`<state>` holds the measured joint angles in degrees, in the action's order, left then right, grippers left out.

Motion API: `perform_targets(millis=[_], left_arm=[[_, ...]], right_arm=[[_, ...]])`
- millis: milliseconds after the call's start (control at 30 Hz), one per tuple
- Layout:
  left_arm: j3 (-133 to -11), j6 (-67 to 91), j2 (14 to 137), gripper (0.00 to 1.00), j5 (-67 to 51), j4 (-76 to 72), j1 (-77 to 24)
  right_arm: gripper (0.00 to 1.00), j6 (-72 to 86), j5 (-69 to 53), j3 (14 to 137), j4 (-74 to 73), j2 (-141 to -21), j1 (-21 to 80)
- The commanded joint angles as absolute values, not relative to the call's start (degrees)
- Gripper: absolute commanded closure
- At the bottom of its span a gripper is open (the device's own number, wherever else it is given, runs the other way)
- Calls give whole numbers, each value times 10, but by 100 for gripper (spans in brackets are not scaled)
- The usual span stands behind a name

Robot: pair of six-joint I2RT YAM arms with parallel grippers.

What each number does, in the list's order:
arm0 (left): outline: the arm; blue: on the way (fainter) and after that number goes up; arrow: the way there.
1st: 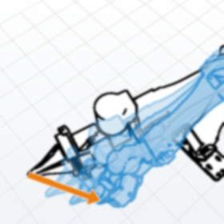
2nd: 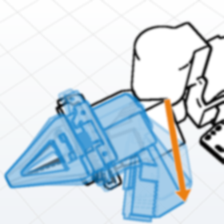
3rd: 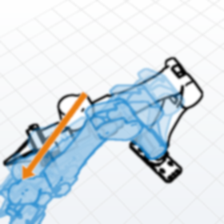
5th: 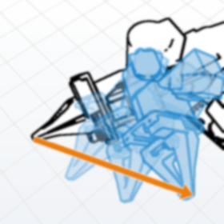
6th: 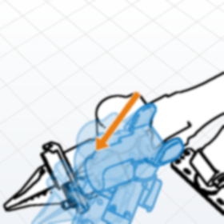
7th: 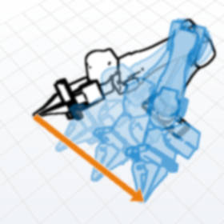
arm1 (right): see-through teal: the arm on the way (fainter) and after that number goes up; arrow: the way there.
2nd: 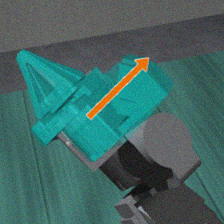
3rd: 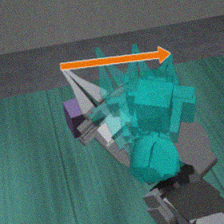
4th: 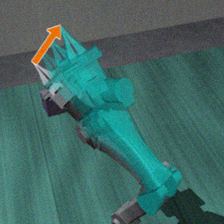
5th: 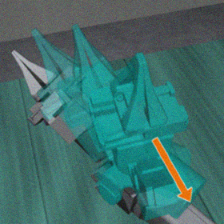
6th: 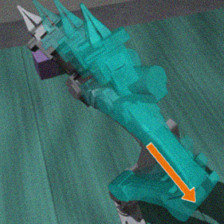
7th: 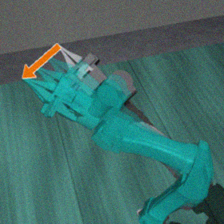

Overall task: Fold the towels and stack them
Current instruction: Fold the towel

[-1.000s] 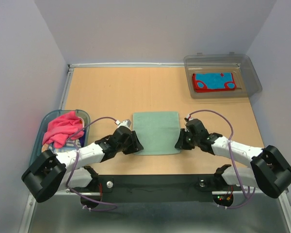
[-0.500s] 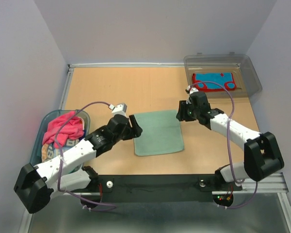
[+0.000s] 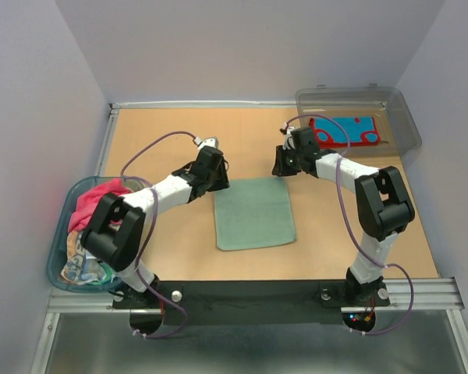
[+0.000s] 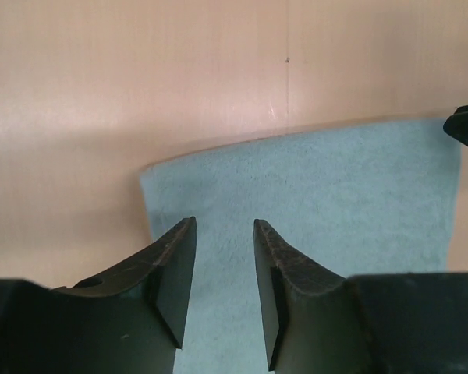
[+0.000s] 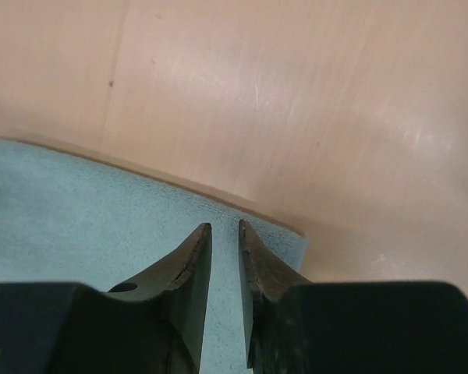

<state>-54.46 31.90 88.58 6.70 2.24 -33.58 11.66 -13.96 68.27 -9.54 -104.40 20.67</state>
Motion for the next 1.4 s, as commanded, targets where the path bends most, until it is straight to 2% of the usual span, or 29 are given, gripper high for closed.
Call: perform_targets(millis=[0,67,367,533,600,667,700,767,833,1067,1367], left_arm=[[-581,315,939,55,53,-15,-330],[-577,320,963,57,64,-19,-320],[-512,356,991,58,55,-44,-280],[-518,341,969,45,24,-43,-281],[-532,327,948,39,15,-35,-281],[-547,316,927,30,10,-12,-281],[-563,309,919,25,17,14,-281],[-577,297,889,22,27,33,-280],[-594,272,859,19,50,65,-280],[-601,162,794,16,86,126,-281],[-532,100,760,14,114,92,-281]], right_arm=[[74,117,-155,697,-76,-1076,207],[77,118,-143,687,-76,-1085,204],[77,103,-91,637,-69,-1086,178],[75,40,-100,654,-76,-1035,178],[66,6,-106,669,-79,-1021,178],[58,-28,-120,683,-95,-1027,178],[57,-53,-124,702,-113,-1031,178],[51,-82,-134,721,-133,-1044,178],[50,-118,-154,746,-159,-1062,178],[50,-216,-218,819,-245,-1110,178],[51,-268,-244,874,-316,-1161,179]])
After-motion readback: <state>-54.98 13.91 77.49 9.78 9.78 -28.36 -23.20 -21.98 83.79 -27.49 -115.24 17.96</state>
